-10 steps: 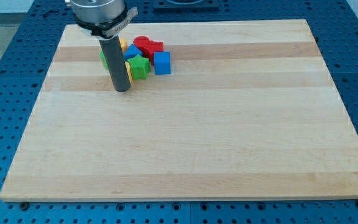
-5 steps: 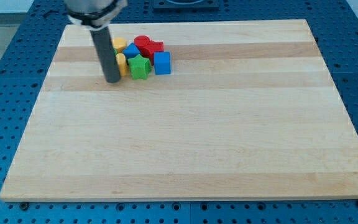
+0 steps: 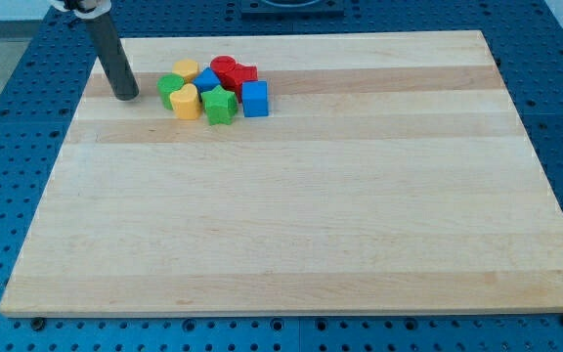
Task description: Point at green circle
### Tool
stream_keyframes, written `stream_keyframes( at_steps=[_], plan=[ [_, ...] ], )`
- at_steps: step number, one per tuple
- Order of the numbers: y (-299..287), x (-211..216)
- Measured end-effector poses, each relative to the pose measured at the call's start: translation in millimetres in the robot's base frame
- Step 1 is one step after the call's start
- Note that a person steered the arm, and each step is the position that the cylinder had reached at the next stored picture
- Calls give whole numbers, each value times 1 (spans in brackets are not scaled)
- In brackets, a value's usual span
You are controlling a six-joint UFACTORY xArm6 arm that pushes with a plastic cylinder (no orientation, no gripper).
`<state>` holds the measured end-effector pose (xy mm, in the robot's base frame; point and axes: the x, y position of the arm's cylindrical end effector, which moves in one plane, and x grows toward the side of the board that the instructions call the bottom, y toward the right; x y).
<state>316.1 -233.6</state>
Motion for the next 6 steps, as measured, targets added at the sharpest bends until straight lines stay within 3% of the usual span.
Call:
stream_keyframes(
  at_steps=[6],
  plan=[
    [32,0]
  ],
)
